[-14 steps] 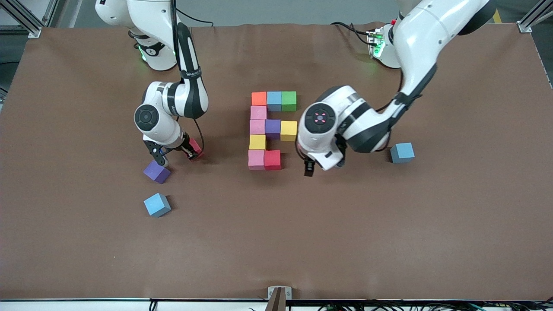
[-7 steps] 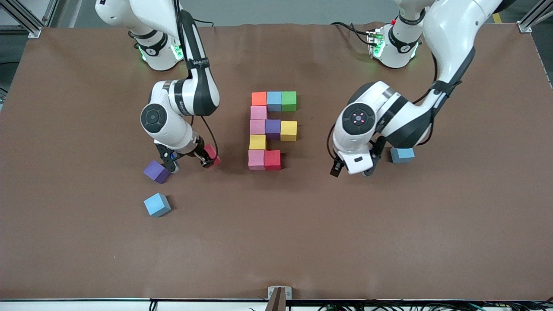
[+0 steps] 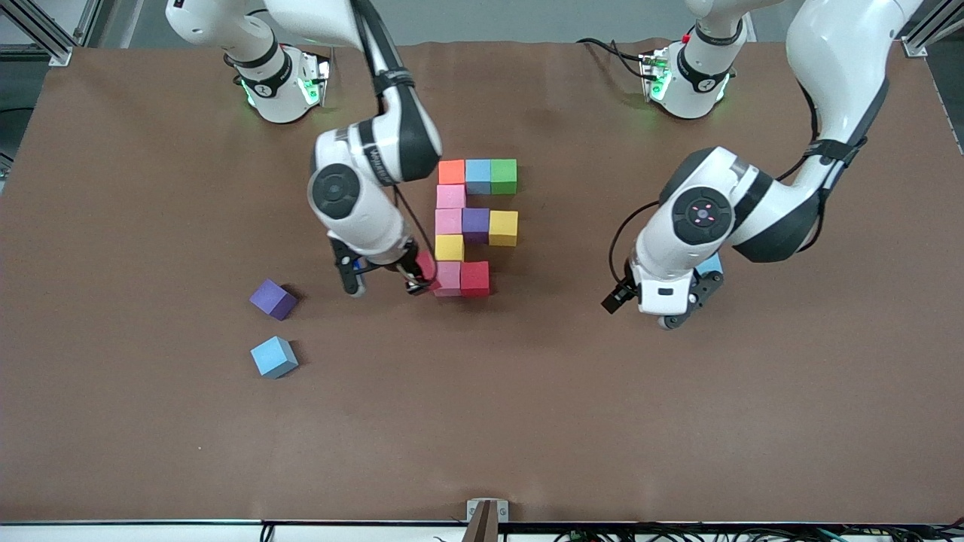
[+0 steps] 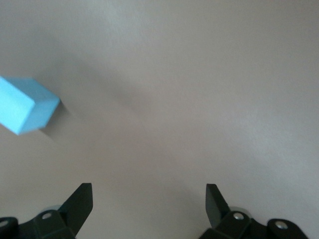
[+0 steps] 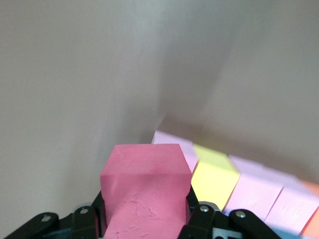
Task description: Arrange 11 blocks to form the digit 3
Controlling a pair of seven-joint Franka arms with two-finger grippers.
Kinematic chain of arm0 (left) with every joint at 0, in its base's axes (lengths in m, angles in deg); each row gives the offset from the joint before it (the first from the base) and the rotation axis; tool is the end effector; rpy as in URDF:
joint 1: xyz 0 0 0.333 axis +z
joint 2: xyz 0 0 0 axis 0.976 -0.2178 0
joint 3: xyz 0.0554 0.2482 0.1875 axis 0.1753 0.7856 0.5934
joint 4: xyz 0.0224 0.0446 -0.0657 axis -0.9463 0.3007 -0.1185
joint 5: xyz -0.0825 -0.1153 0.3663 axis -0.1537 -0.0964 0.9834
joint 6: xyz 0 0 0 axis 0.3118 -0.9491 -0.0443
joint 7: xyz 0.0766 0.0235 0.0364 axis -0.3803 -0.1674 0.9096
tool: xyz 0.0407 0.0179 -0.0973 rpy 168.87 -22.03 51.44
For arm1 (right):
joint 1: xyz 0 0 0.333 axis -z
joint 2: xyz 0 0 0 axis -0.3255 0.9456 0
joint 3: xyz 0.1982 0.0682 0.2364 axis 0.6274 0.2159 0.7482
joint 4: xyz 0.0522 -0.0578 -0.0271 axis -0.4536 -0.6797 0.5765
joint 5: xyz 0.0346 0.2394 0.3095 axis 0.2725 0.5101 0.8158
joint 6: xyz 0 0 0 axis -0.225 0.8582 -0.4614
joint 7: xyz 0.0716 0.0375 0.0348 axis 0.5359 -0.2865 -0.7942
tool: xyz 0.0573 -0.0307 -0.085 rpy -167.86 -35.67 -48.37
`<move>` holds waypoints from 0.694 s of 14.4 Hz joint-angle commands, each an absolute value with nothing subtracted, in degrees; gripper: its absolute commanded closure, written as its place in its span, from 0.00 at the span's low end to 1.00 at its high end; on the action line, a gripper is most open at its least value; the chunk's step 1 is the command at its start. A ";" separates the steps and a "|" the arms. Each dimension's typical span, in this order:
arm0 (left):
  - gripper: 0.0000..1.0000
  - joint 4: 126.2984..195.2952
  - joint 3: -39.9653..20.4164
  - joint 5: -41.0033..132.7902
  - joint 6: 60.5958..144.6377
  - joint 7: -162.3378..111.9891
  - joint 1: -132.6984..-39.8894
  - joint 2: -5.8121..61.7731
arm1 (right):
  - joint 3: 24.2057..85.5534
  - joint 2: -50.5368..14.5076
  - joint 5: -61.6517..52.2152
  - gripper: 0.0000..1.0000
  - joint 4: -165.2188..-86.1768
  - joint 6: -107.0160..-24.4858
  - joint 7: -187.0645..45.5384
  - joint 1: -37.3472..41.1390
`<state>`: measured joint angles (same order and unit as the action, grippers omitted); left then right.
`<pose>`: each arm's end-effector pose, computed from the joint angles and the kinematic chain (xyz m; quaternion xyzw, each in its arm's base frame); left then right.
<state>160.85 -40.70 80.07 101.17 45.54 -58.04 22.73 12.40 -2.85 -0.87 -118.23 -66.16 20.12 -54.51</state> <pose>0.5960 -0.2460 0.3486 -0.9421 -0.3344 0.0195 0.0169 0.5528 0.4063 0.3345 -0.8058 0.5872 0.0606 0.0463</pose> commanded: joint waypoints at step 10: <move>0.00 159.35 -47.25 77.40 89.36 7.34 -41.23 33.73 | 19.46 18.63 -1.75 0.99 -88.47 -61.83 53.08 -49.91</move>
